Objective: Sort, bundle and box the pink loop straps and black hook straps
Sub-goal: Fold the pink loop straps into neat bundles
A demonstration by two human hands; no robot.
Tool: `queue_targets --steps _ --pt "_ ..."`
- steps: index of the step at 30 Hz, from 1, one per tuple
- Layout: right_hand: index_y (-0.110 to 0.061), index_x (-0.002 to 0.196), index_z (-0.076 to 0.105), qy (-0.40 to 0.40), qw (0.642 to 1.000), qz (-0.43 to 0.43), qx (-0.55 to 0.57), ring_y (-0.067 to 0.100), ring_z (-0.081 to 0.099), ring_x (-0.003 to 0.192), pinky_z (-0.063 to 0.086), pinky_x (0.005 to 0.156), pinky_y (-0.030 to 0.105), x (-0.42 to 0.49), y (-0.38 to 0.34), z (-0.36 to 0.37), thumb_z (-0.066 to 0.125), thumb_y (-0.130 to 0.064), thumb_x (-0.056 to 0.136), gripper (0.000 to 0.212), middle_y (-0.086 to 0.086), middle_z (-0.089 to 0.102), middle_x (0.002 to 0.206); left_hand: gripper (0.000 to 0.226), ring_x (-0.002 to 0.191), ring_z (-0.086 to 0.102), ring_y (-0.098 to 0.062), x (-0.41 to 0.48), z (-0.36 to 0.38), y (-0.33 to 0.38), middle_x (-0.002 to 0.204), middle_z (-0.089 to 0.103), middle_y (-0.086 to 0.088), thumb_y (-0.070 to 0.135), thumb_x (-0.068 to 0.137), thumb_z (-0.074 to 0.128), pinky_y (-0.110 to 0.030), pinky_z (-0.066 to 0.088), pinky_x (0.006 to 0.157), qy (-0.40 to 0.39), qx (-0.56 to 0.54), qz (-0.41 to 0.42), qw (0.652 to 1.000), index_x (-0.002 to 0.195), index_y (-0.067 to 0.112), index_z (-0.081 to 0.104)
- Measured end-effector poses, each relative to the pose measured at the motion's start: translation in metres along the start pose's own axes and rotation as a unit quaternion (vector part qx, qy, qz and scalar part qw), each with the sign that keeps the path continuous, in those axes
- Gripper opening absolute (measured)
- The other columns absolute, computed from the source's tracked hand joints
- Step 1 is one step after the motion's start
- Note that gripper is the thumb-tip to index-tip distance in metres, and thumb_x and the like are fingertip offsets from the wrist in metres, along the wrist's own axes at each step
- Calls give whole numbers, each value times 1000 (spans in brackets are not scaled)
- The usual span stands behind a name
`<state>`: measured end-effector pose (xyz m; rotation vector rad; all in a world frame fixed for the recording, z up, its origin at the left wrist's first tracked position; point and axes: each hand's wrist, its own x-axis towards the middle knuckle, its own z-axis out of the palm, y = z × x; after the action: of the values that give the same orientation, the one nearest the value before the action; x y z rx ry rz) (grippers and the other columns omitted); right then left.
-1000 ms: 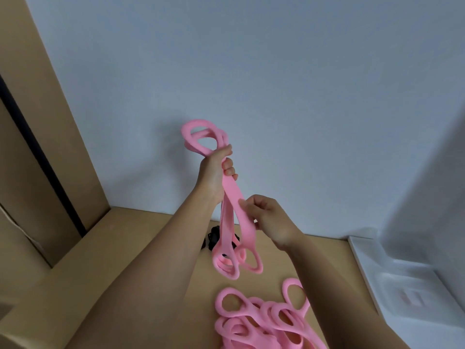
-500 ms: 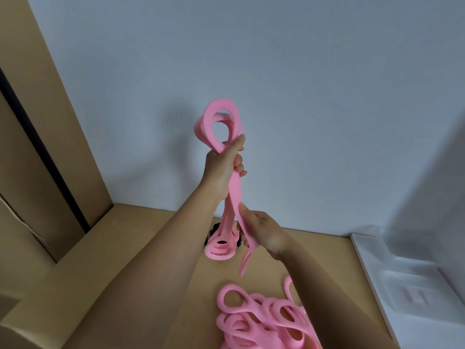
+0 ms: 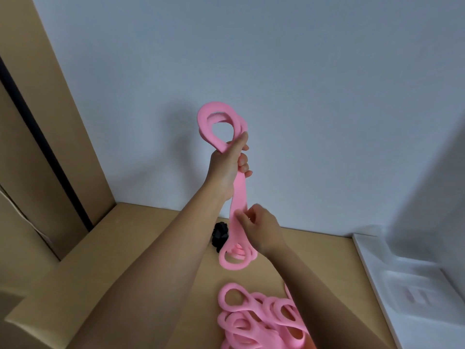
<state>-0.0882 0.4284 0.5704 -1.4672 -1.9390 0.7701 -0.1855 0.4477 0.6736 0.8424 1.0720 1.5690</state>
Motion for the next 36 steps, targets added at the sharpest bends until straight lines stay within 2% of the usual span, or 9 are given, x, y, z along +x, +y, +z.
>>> queue_targets --steps 1,4,6,8,12,17,27,32,36 --pt "-13 94 51 32 999 -11 10 12 48 75 38 65 24 -1 -1 -2 53 -33 91 21 -2 51 87 29 38 29 -11 0 0 -1 43 30 7 34 90 60 -21 36 45 1 1 2 1000 71 15 49" --pt "-12 133 39 45 994 -40 96 14 47 111 43 91 30 -2 -9 -1 61 -26 81 58 0 47 125 28 38 32 -11 -1 2 -4 43 32 7 34 90 60 -21 36 45 0 8 5 1000 72 14 50" --pt "-15 140 28 17 993 -25 116 19 48 115 44 92 35 -1 -19 3 66 -31 75 77 1 49 126 28 39 33 -11 -2 5 -5 44 34 6 34 89 61 -21 37 45 -4 10 7 1000 73 14 51" --pt "-14 135 29 8 995 9 103 22 55 98 46 78 33 3 -25 8 68 -33 76 73 3 55 109 27 40 34 -11 -3 7 -6 45 35 6 33 89 62 -22 37 46 -9 11 10 1000 73 14 51" --pt "-11 95 46 25 996 27 76 16 51 69 44 65 28 5 -24 8 60 -26 86 22 0 52 79 26 41 35 -11 -3 4 -2 46 37 6 32 89 62 -23 37 49 -19 7 7 1000 73 14 52" --pt "-7 93 39 44 986 -3 164 12 37 50 35 47 22 -2 -24 4 49 -7 85 13 1 41 69 27 42 42 -9 -4 -4 4 48 41 7 36 90 59 -23 45 55 -44 -57 -8 997 75 16 50" --pt "-9 83 54 52 986 -43 155 7 45 56 36 48 8 5 -18 -14 67 -10 81 13 -6 49 67 31 71 61 -12 3 -61 -23 72 58 3 44 93 52 -27 50 69 61 -192 -34 979 80 15 52" --pt "-11 103 60 -32 964 -37 263 6 53 68 44 60 8 4 -29 -18 69 1 79 28 -5 58 82 50 75 61 -15 -16 -98 -77 82 65 -1 59 84 56 -29 51 64 128 -148 -199 960 93 11 62" --pt "-6 103 62 -67 958 -26 278 3 56 71 44 59 6 5 -35 -12 67 8 77 29 0 60 91 77 63 60 -14 -41 -116 -107 80 67 -3 73 85 31 -22 42 48 36 -12 -301 953 96 5 64"
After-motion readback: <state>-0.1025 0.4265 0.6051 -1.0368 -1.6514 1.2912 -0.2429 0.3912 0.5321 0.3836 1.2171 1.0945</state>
